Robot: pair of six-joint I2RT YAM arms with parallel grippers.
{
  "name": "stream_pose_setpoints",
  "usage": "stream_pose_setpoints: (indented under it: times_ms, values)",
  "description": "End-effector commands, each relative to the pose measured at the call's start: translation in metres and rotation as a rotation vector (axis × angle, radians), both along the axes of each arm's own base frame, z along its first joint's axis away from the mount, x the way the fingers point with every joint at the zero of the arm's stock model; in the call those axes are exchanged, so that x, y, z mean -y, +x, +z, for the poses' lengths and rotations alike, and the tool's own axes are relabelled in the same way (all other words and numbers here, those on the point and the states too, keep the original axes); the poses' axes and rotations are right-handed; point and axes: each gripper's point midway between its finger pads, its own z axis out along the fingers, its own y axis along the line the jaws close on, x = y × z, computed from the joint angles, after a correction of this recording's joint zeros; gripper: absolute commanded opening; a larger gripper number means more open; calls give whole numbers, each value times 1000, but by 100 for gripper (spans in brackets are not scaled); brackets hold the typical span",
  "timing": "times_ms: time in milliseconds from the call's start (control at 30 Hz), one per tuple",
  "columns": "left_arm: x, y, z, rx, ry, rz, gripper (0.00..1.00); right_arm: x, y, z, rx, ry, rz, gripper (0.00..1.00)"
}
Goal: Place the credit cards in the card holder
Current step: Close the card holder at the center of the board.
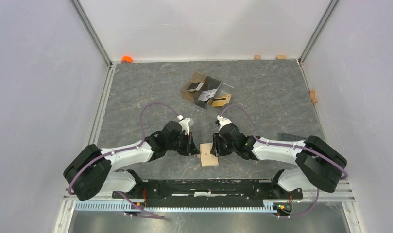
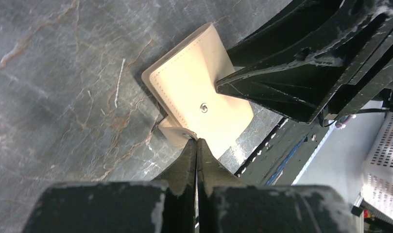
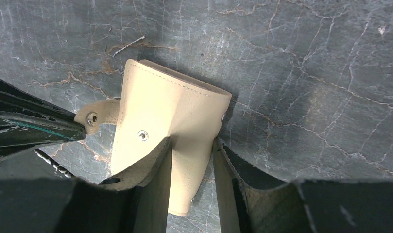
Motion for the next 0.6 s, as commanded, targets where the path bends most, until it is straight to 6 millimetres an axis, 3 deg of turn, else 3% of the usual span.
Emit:
stream_pose_setpoints:
  times_ms: [0,567]
  values:
    - [17,18,19,125,-40,-81,2,33,-20,-33,-69,-159,14,40]
    - [37,12,-3,37,-18,-216,2,32,-24,-35,-75,-135,26,40]
